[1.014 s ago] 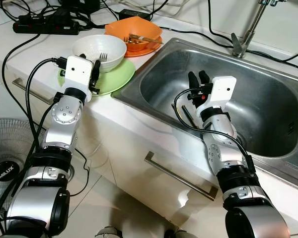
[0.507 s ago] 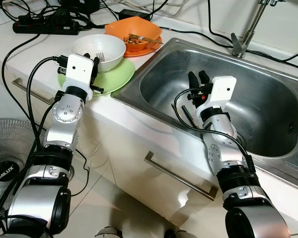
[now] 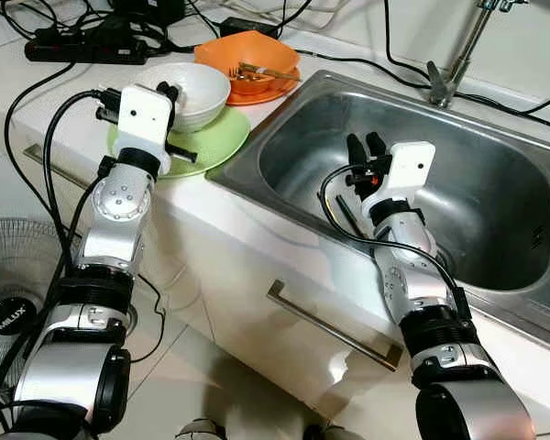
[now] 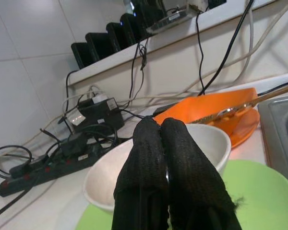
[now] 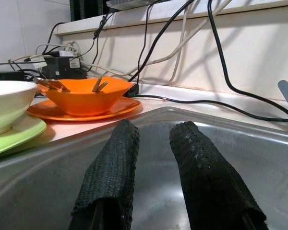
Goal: Kitchen organization
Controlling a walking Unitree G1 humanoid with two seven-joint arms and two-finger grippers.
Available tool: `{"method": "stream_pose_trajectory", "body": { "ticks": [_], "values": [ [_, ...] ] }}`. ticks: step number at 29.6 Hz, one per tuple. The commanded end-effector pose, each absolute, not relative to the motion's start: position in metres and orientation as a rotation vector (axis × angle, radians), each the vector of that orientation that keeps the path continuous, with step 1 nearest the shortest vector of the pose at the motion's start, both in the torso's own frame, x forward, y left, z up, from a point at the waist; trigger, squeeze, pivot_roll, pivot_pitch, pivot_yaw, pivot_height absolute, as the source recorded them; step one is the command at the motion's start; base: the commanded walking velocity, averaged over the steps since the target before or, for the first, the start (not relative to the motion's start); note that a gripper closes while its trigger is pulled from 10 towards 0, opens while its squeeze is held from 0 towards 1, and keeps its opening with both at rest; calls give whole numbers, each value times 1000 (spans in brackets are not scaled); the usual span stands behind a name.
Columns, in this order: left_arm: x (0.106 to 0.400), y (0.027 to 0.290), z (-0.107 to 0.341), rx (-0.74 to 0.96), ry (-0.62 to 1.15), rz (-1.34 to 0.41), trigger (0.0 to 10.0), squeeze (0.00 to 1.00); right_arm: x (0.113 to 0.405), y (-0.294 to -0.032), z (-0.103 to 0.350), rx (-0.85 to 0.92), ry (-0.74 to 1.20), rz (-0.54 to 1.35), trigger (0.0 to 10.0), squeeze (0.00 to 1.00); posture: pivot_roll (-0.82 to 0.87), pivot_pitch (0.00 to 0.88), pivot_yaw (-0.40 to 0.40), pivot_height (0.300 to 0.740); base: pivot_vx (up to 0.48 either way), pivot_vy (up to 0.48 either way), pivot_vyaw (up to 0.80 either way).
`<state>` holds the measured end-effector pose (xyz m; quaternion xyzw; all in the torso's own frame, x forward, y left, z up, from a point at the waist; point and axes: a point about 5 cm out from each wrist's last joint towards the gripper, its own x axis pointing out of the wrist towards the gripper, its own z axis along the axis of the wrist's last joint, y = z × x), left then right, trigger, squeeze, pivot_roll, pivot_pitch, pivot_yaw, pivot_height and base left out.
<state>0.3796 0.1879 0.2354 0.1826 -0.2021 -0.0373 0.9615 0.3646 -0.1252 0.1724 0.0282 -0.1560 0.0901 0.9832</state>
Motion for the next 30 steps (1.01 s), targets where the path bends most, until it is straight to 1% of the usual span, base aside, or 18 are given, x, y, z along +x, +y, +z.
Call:
{"method": "stream_pose_trajectory", "body": {
  "ticks": [1,10,11,12,13,14,15,17,18,21,23,24,29,30],
  "values": [
    [379,185,244,377,-441,-83,0,0,365,-126,172,70,-311,178,10000,0,123,61,-26,740,0,0,0],
    [374,180,253,382,-497,-90,0,0,365,-126,172,69,-313,179,10000,0,124,54,-27,740,0,0,0],
    [371,175,265,396,-553,-100,0,0,365,-125,172,69,-313,180,10000,0,125,50,-27,740,0,0,0],
    [371,175,265,396,-553,-100,0,0,365,-125,172,69,-313,180,10000,0,125,50,-27,740,0,0,0],
    [370,172,271,401,-582,-108,4784,0,366,-124,172,69,-313,181,10000,0,125,50,-27,740,0,0,0],
    [368,169,276,399,-607,-117,9176,0,366,-124,172,69,-313,181,10000,0,124,50,-27,740,0,0,0],
    [366,166,281,390,-630,-130,10000,0,366,-124,173,68,-313,180,10000,0,124,50,-27,740,0,0,0],
    [363,155,291,355,-672,-181,10000,0,367,-125,173,59,-311,174,10000,0,126,49,-28,740,0,0,0],
    [363,155,291,355,-672,-181,10000,0,367,-125,173,59,-311,174,10000,0,126,49,-28,740,0,0,0],
    [358,139,291,305,-679,-283,10000,0,367,-127,172,59,-307,162,10000,0,127,51,-28,740,0,0,0],
    [352,126,290,262,-675,-364,10000,0,367,-128,173,62,-311,157,10000,0,126,56,-29,740,0,0,0],
    [352,126,290,262,-675,-364,10000,0,367,-128,173,62,-311,157,10000,0,126,56,-29,740,0,0,0],
    [340,96,282,137,-621,-566,10000,0,366,-130,172,54,-316,144,10000,0,124,63,-26,740,0,0,0],
    [340,96,282,137,-621,-566,10000,0,366,-130,172,54,-316,144,10000,0,124,63,-26,740,0,0,0]
  ]
}}
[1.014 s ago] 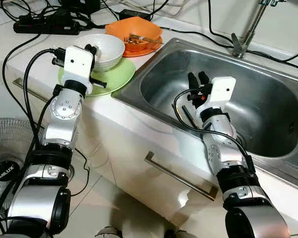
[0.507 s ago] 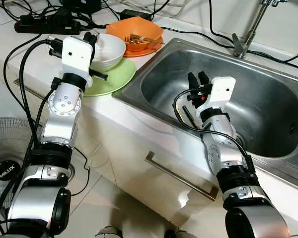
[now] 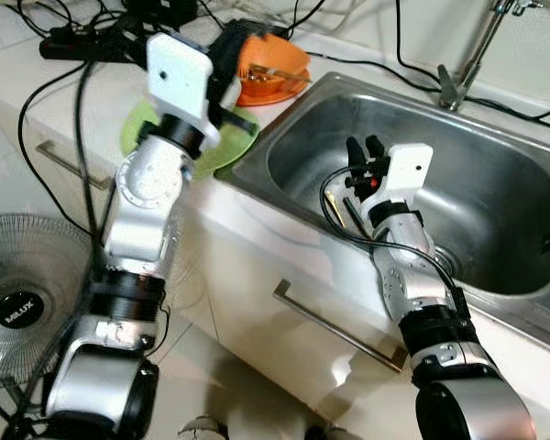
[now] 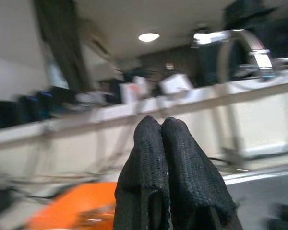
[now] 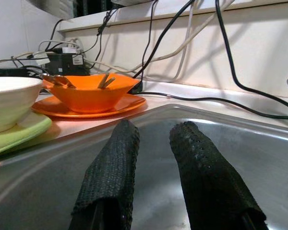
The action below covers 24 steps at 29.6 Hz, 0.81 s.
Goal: Kitchen organization
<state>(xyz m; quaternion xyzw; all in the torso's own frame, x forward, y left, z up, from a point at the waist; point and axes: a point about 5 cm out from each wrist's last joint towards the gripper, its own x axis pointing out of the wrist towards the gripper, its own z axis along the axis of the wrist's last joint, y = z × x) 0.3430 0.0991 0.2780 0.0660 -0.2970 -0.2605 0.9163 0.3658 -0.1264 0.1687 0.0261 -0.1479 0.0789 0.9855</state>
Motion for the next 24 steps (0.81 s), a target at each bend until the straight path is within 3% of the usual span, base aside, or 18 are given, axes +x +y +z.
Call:
{"method": "stream_pose_trajectory", "body": {
  "ticks": [1,2,14,15,16,24],
  "values": [
    [338,91,280,117,-608,-600,10000,0,366,-131,173,53,-321,145,10000,878,121,65,-25,740,0,0,0],
    [337,87,278,101,-594,-625,10000,0,366,-131,174,42,-328,154,10000,1000,118,69,-23,740,0,0,0],
    [331,72,269,46,-525,-719,10000,0,365,-144,196,-338,-480,102,10000,1000,114,80,-20,740,0,0,0],
    [331,72,269,45,-522,-722,10000,0,365,-144,197,-367,-491,106,10000,294,114,81,-20,740,0,0,0],
    [331,72,269,44,-518,-725,10000,0,364,-144,198,-367,-502,109,10000,0,115,81,-20,740,0,0,0],
    [330,72,267,42,-494,-738,10000,0,356,-132,200,-370,-588,218,10000,0,114,85,-20,740,0,0,0]
  ]
}}
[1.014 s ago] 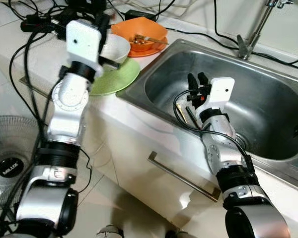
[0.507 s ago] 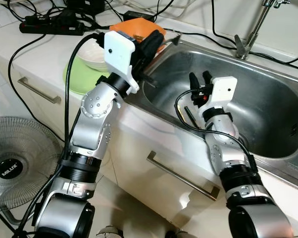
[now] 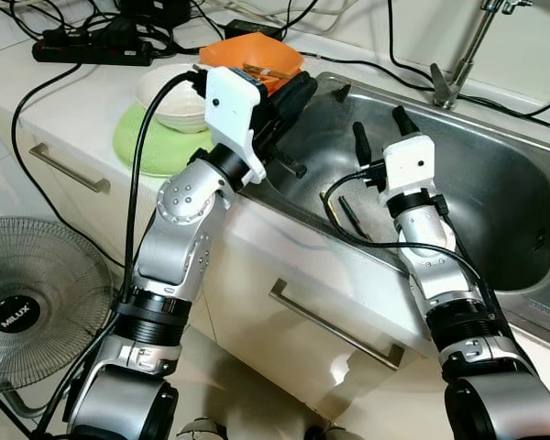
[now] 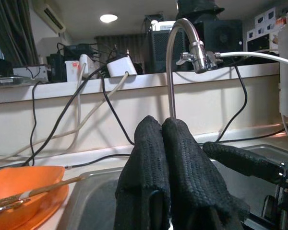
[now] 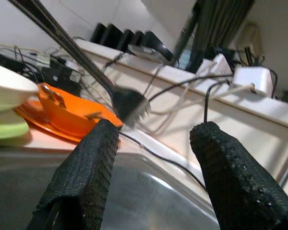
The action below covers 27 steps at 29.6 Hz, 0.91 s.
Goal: Kitchen organization
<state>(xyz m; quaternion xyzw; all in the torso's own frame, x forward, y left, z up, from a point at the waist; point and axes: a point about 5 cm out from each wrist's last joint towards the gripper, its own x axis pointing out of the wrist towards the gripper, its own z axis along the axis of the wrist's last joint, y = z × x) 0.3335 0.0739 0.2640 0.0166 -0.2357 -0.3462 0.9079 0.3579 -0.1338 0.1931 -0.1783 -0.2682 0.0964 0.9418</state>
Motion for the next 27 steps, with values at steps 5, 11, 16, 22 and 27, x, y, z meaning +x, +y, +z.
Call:
{"method": "stream_pose_trajectory", "body": {
  "ticks": [5,11,16,22,27],
  "values": [
    [329,69,263,35,-473,-762,10000,0,353,-124,198,-354,-604,263,10000,0,112,84,-18,740,0,0,0],
    [327,64,259,42,-454,-799,10000,0,351,-116,195,-337,-601,300,10000,0,111,83,-16,740,0,0,0],
    [324,60,260,38,-452,-824,10000,0,350,-111,190,-331,-592,326,10000,0,114,83,-17,740,0,0,0],
    [321,57,259,36,-441,-858,10000,0,349,-107,189,-323,-592,340,10000,0,114,78,-15,740,0,0,0],
    [321,56,257,37,-432,-867,10000,0,349,-107,190,-320,-593,341,10000,0,114,76,-14,740,0,0,0]
  ]
}}
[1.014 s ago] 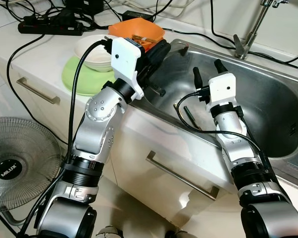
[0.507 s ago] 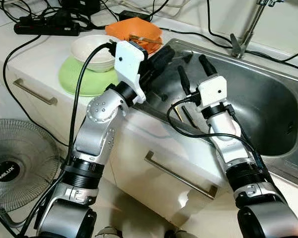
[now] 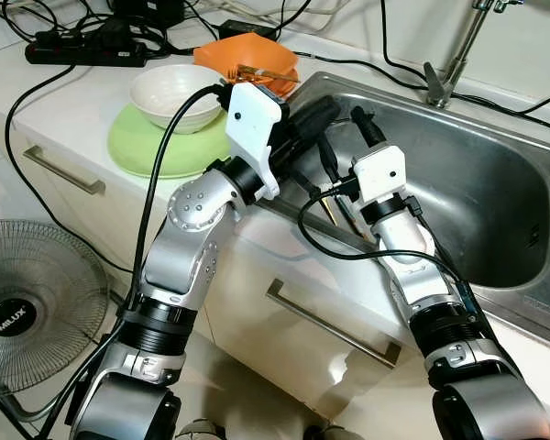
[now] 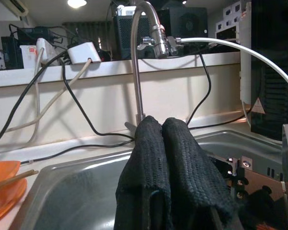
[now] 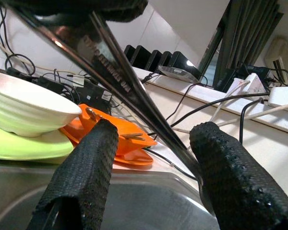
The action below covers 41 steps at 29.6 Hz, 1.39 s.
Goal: Kitchen organization
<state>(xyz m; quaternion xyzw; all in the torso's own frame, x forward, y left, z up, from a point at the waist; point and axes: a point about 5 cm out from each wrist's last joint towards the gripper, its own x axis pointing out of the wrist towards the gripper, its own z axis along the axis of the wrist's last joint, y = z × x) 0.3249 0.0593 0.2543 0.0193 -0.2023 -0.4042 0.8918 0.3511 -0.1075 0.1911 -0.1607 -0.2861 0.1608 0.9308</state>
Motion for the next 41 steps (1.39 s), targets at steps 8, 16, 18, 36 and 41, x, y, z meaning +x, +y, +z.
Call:
{"method": "stream_pose_trajectory", "body": {
  "ticks": [8,16,18,36,41],
  "values": [
    [320,55,252,42,-400,-876,10000,0,350,-107,190,-316,-589,329,10000,0,117,74,-14,740,0,0,0],
    [320,54,250,40,-388,-883,10000,0,351,-109,189,-317,-579,319,0,0,114,79,-14,740,0,0,0],
    [319,54,250,39,-384,-884,10000,0,350,-108,188,-317,-578,320,0,0,114,79,-15,740,0,0,0],
    [320,56,250,45,-370,-882,10000,0,349,-106,187,-312,-578,336,0,0,116,84,-11,740,0,0,0],
    [320,56,250,55,-371,-878,10000,0,349,-106,187,-311,-580,334,0,0,118,87,-13,740,0,0,0]
  ]
}}
